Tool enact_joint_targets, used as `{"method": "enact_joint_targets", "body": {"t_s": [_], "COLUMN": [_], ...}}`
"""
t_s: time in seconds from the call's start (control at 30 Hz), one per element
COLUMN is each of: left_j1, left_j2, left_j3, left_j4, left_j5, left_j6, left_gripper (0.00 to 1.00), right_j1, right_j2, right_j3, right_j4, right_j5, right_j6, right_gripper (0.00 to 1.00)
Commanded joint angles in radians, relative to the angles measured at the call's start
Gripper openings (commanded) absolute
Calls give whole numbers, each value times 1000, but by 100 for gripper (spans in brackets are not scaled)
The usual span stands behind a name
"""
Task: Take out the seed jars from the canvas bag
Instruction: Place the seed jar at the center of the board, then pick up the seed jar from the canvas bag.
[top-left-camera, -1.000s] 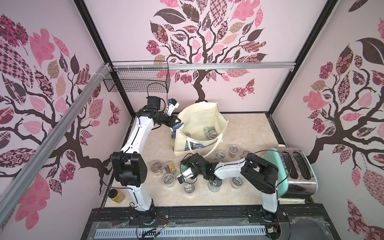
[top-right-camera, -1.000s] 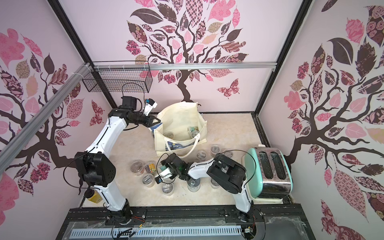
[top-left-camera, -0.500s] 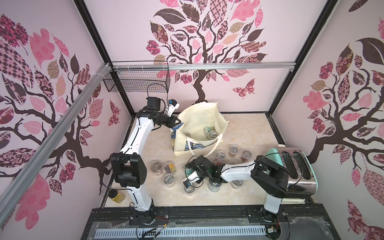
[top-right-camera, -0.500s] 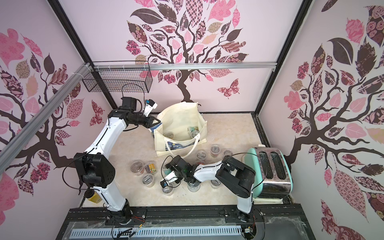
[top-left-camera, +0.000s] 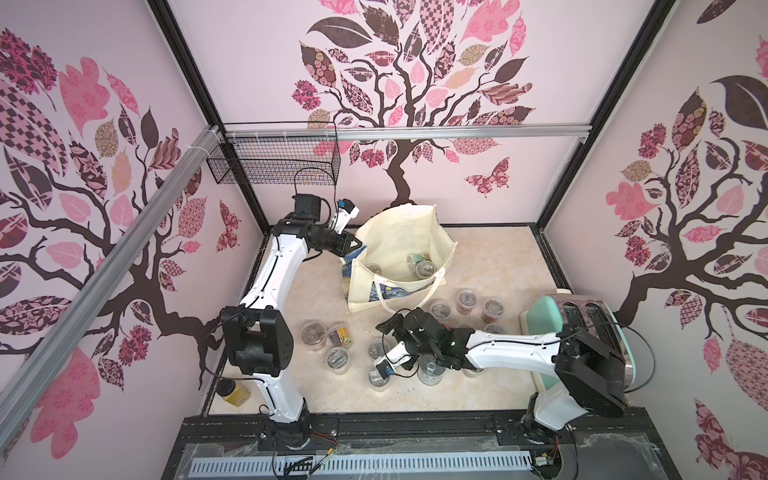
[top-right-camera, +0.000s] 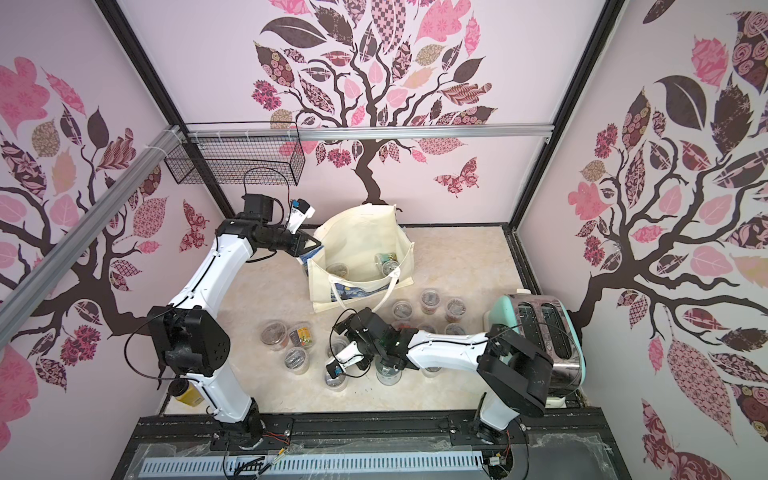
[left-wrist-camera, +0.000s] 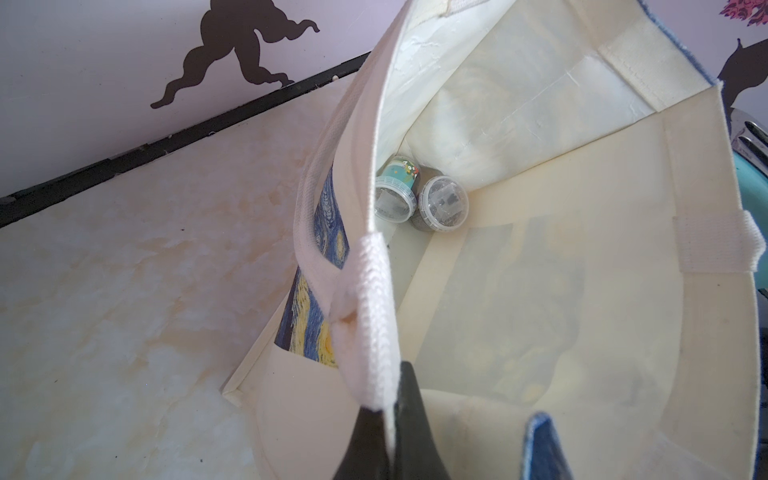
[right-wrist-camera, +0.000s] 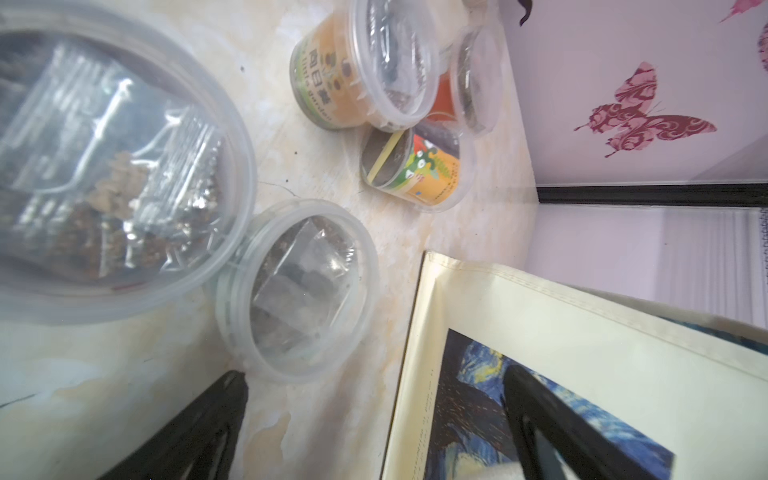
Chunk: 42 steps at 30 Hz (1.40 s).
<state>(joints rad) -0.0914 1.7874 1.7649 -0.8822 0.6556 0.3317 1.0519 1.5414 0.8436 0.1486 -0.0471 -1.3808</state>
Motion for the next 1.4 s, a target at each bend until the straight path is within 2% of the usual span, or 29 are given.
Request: {"method": "enact_joint_targets", "body": {"t_s": [0.0,0.1,0.2,0.3,0.43,0.6,0.67,0.8,1.03,1.27,1.37], "left_j1": [4,5,4,4,-1,-23,-34,-83,-123,-125,-125], "left_j2": [-30,-36,-49,-71,-121,-193,-232,-274,-267,-262,-268], "left_j3": [11,23,28,24,-53,-131,-168,-184,-183,-176,-185], "left_j4": [-31,-64,-98,-140,-146,-114,-89,-137,-187,-170,-163], "left_j5": [7,17,36,45,73,76,107,106,85,98,118], "left_j6": [43,63,100,140,193,216,223,293,321,267,262], "left_gripper": [0,0,0,0,0,0,0,0,0,0,0], "right_j1": [5,6,6,5,4,-47,-79,-199,-209,-218,-245], "right_j2": [-82,-150,-233,-294,-289,-167,-145,-131,3,127,203], "right_j3": [19,17,16,56,169,349,367,348,368,384,427], "right_j4": [-82,-92,-48,20,14,-235,-268,-293,-447,-421,-446], "right_j5": [-29,-69,-121,-91,142,209,187,122,273,475,522], "right_j6": [6,35,178,505,948,1223,1311,1603,1775,1880,1949], "right_gripper": [99,100,99,100,100,100,99,94,88,89,89]}}
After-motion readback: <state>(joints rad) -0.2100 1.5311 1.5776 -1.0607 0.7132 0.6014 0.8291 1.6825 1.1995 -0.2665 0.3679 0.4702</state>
